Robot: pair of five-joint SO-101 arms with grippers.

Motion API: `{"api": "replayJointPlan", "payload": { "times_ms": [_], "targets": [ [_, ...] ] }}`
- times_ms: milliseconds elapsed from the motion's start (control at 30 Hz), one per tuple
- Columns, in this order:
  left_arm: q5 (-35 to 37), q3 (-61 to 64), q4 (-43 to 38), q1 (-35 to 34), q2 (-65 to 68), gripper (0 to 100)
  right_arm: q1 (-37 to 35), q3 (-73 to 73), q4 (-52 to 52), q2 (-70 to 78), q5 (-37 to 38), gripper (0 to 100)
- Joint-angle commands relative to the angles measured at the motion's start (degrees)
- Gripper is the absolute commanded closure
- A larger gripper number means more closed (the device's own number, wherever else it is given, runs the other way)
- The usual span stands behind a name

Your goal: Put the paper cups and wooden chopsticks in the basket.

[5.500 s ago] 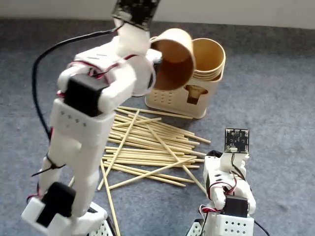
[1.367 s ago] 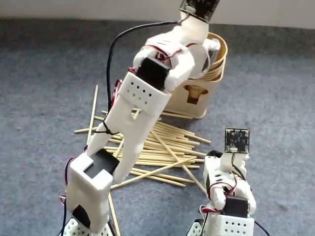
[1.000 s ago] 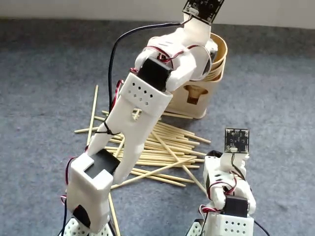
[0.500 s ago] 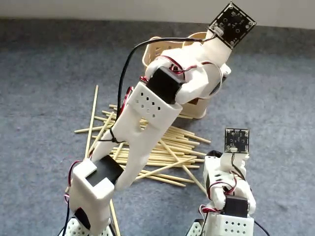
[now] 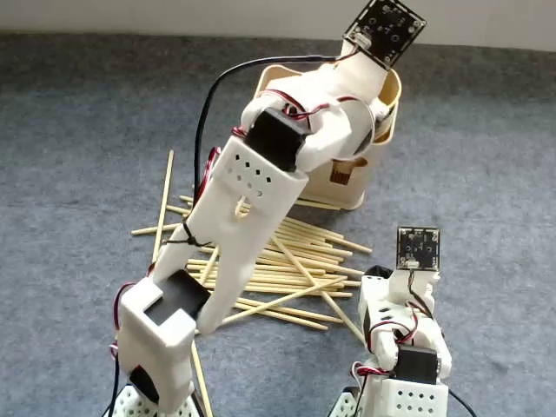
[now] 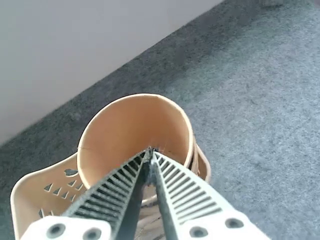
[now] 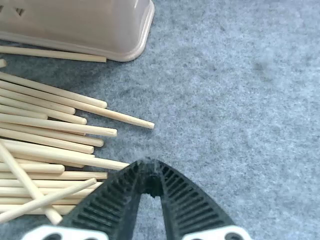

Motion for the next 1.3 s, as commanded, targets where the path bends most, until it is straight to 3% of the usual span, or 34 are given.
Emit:
{"api": "replayJointPlan", "payload": {
  "times_ms": [0, 133, 467, 833, 1267],
  "targets": [
    [0.70, 3.82, -2.20, -1.89, 0.66, 99, 0.57, 6.11, -1.27, -0.57, 0.70, 99.3],
    [3.96, 4.70, -4.22, -2.68, 1.89, 99, 0.57, 6.11, -1.27, -0.57, 0.70, 99.3],
    [4.22, -1.36, -4.84, -2.51, -2.24, 99, 0.57, 6.11, -1.27, -0.57, 0.70, 99.3],
    [3.87, -2.42, 16.26, -4.09, -12.62, 99, 0.57, 6.11, -1.27, -0.57, 0.70, 99.3],
    [5.10, 2.59, 24.70, -11.91, -15.34, 99, 0.57, 6.11, -1.27, -0.57, 0.70, 99.3]
  ]
}}
